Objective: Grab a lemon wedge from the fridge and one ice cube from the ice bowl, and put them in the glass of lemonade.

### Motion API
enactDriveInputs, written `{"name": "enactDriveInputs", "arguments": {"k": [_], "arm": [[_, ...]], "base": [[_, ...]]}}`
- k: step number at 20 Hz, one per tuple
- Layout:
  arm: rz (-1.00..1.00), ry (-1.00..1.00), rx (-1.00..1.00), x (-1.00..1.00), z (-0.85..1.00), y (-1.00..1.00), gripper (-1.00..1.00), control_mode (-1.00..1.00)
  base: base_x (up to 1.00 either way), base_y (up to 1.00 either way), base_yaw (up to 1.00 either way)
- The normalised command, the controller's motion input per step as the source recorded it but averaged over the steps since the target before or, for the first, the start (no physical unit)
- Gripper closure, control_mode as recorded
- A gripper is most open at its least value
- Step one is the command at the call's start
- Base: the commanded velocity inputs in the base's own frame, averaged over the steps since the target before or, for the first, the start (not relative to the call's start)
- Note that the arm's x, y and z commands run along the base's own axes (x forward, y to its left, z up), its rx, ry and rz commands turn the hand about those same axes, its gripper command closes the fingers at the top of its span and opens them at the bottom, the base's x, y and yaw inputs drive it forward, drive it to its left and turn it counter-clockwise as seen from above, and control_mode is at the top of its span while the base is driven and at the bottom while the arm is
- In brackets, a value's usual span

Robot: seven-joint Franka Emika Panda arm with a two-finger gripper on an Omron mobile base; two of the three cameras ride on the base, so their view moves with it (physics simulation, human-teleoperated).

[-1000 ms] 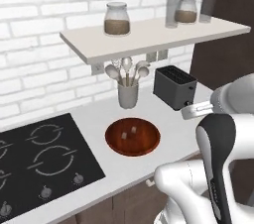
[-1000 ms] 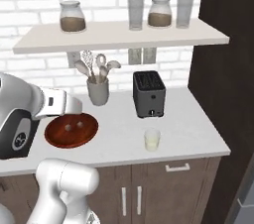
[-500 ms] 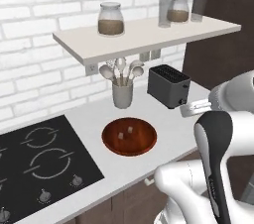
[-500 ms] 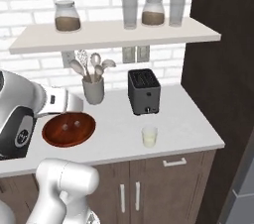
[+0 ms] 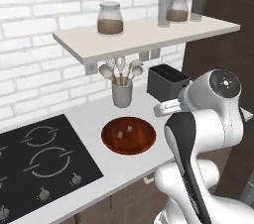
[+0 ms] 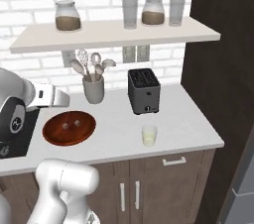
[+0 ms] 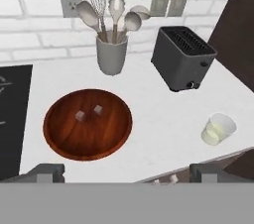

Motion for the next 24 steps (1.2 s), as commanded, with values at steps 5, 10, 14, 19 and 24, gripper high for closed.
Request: {"name": "enactDriveInputs", "arguments": {"k": [5, 10, 14, 19, 24], "arm": [[0.0, 0.03, 0.11, 0.0, -0.24, 0.57, -1.0, -1.0], [-0.01, 0.2, 0.19, 0.01, -0.34, 0.39, -1.0, -1.0], [-0.02, 0.36, 0.15, 0.23, -0.26, 0.18, -1.0, -1.0], [-0.09, 0.49, 0.0, 0.33, -0.2, 0.03, -1.0, -1.0], [-0.02, 0.24, -0.07, 0.39, -0.28, 0.01, -1.0, -1.0]], "base": [[0.0, 0.0, 0.0], [0.0, 0.0, 0.0], [0.0, 0.0, 0.0], [0.0, 0.0, 0.0], [0.0, 0.0, 0.0]]}}
